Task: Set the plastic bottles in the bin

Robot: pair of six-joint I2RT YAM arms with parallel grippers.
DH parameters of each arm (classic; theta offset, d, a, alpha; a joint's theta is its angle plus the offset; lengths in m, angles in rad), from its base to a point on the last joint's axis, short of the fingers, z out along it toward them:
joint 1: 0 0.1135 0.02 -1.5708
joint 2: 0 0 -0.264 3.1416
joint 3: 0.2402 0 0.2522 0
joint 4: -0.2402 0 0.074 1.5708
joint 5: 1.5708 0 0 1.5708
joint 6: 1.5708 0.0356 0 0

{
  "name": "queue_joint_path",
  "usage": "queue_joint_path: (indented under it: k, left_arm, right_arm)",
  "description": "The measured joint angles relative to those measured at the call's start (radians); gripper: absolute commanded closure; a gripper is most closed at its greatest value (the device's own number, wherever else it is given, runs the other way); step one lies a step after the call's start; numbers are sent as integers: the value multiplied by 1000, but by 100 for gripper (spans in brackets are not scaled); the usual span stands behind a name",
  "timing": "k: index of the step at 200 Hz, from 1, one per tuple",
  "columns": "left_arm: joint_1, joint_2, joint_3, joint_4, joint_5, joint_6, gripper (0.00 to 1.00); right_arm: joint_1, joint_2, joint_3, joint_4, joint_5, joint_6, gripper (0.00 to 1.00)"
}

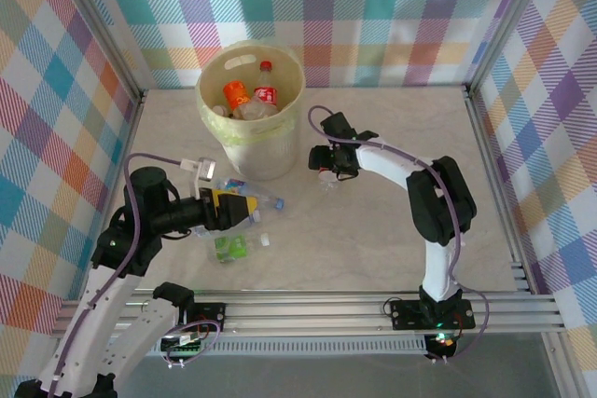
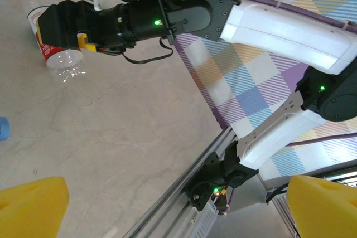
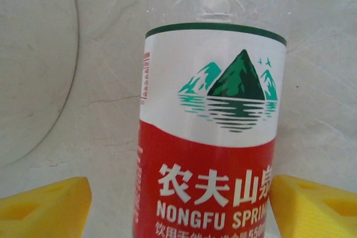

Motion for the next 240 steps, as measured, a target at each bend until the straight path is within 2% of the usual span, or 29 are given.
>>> queue_joint_path:
  k: [33,92,111,138,186,240]
  left_arm:
    - [-4,-7,0,0,0,0,0]
    - [-5,5,-5,18,0,-8,0]
    - [-5,14,-6,27,-1,-22,0]
    - [-6,27,-16,43,-8,-53,0]
    - [-32,66,-53,128,-27,-138,0]
    - [-111,164,-55,257,-65,-253,0]
  right_arm:
    - [0,37,0,-4,-4,0,24]
    - [0,55,-1,-2,-14,-8,45]
    - [0,31,-40,24,-17,-14,46]
    - [0,-69,-156,38,-24,-19,46]
    - [16,-350,-350,60,-39,-45,46]
    - [129,-617,-445,67,-62,-77,46]
